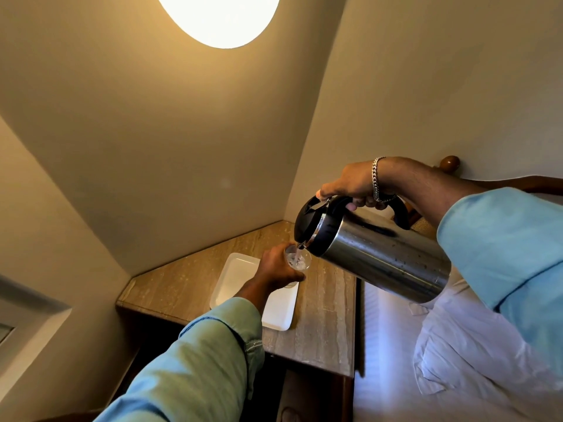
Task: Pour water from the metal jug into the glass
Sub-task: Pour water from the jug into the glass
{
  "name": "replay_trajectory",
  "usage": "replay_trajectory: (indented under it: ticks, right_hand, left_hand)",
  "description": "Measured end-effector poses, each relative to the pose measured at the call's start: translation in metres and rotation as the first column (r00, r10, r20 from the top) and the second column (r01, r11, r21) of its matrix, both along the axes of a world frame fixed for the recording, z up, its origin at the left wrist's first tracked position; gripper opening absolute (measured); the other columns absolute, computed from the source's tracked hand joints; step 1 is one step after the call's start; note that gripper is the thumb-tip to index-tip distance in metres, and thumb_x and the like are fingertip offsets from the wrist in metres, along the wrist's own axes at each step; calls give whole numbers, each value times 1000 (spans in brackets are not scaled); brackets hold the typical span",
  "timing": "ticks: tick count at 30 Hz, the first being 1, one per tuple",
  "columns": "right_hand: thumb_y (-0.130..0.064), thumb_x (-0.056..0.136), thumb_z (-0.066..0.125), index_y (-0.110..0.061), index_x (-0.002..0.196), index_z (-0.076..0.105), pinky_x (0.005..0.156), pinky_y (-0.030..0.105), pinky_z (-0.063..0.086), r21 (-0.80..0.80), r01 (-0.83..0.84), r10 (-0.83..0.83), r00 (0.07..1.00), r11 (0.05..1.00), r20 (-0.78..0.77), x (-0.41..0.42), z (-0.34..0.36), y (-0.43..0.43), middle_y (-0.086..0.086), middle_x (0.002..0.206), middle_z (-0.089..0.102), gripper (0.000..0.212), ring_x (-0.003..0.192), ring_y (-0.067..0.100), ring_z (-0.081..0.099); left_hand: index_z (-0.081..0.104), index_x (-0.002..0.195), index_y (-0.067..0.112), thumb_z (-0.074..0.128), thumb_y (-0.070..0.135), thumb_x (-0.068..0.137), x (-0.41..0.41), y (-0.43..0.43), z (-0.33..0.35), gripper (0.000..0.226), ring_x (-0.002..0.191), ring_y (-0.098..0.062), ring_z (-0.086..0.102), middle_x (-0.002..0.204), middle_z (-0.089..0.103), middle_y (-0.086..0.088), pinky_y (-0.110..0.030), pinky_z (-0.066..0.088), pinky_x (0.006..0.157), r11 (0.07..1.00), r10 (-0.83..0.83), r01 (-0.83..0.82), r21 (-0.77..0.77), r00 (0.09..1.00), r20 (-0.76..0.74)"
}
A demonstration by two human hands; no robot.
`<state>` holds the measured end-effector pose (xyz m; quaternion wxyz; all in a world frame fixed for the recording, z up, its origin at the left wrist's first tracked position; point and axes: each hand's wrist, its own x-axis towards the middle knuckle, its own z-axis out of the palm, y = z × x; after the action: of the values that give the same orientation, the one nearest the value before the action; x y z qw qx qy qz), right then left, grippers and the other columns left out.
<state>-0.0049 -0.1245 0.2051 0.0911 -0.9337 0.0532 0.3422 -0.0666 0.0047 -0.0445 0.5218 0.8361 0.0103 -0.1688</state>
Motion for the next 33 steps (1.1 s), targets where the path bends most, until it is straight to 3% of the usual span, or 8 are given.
replay_trajectory:
  ticks: [14,27,33]
  right_hand:
    - [-54,90,54,-12,63,60,45,22,33,16,5,-5,1000,1000,-24,2,-3,-6,-1,44,48,50,38,14,36]
    - [-57,88,55,-12,56,58,45,23,32,46,31,-30,999,998,-17,6,-19,-26,-1,47,49,56,38,12,36]
    - [-63,83,56,-7,86,70,44,23,32,71,46,-44,998,996,-35,11,-28,-36,2,54,51,58,39,13,37]
  left_hand:
    - [55,128,14,90,19,56,-1,-2,-4,80,112,-25,62,123,64,-7,-37,56,90,999,25,-26,-22,1000,-8]
    - [56,128,13,88,17,58,-2,-4,-1,77,111,-25,62,123,64,-7,-30,53,85,1000,13,-13,-19,1000,-5]
    - [56,127,12,88,16,59,-3,-6,3,75,112,-25,61,123,64,-7,-28,52,83,1000,3,-3,-24,1000,-7]
